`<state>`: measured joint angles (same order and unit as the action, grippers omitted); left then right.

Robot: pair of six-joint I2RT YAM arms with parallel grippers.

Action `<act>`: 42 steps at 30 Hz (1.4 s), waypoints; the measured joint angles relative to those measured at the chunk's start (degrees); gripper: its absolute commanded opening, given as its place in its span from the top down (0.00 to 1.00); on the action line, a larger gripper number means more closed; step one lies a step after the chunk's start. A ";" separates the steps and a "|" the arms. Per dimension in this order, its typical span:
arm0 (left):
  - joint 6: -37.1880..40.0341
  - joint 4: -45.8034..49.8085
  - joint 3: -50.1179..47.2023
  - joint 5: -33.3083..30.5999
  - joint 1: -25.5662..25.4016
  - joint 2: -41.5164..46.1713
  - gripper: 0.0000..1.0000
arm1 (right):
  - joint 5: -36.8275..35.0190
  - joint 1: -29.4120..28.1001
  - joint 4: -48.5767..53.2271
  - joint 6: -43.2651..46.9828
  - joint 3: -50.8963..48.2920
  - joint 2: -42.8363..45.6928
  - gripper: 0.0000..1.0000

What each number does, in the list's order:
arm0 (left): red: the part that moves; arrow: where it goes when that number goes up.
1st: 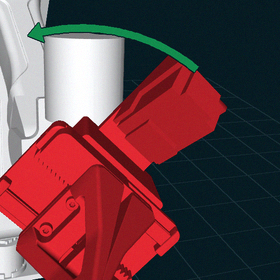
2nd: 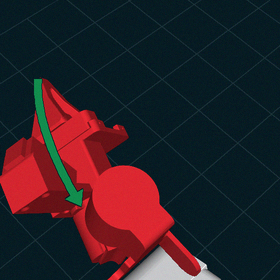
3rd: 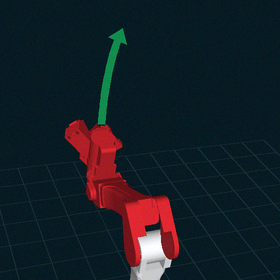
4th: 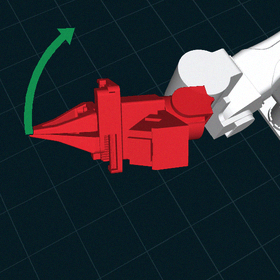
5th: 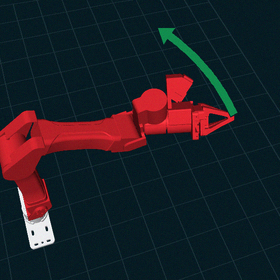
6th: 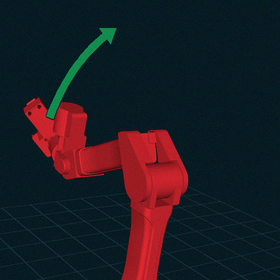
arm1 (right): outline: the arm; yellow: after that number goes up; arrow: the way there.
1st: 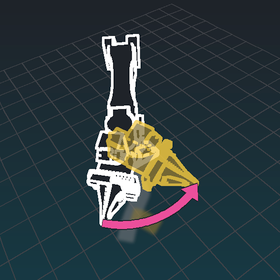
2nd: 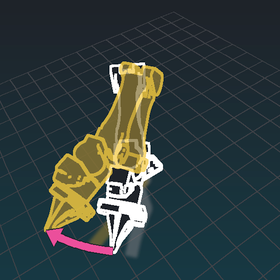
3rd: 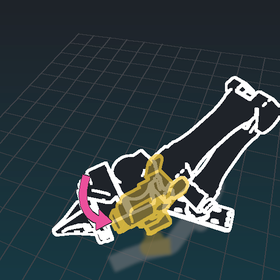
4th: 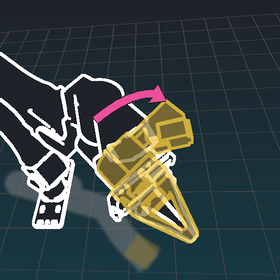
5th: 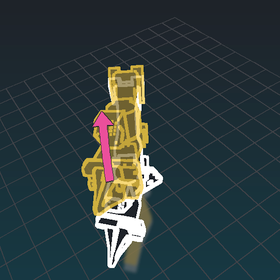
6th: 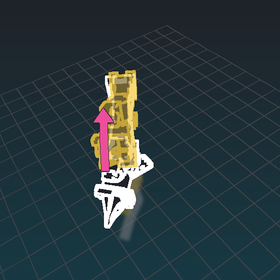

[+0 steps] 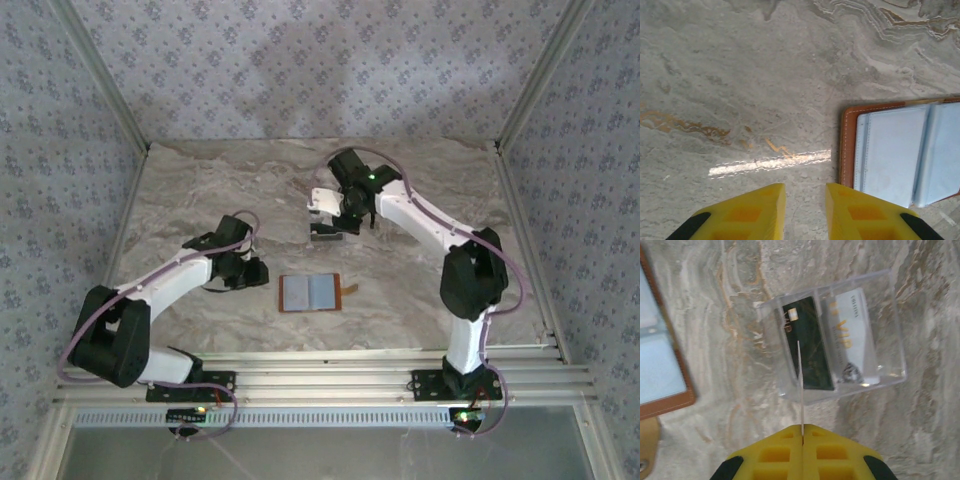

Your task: Take the credit cards out of the card holder

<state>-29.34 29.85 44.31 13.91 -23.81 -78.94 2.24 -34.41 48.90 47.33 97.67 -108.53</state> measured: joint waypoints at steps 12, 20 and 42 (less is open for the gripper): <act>0.37 -0.02 -1.49 -0.02 2.03 2.75 0.73 | -1.62 1.18 3.96 8.70 19.32 -13.25 1.00; 0.42 -0.04 -1.51 -0.02 2.80 2.27 0.73 | -1.40 1.29 4.31 10.36 25.86 -19.06 1.00; 1.05 0.07 -0.85 0.42 2.84 -0.31 0.72 | -0.59 2.19 5.14 11.19 27.43 -24.59 0.80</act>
<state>-28.29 29.91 43.46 14.33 -20.97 -79.24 1.65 -32.23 54.04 58.52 125.10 -133.12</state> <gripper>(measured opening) 0.273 0.189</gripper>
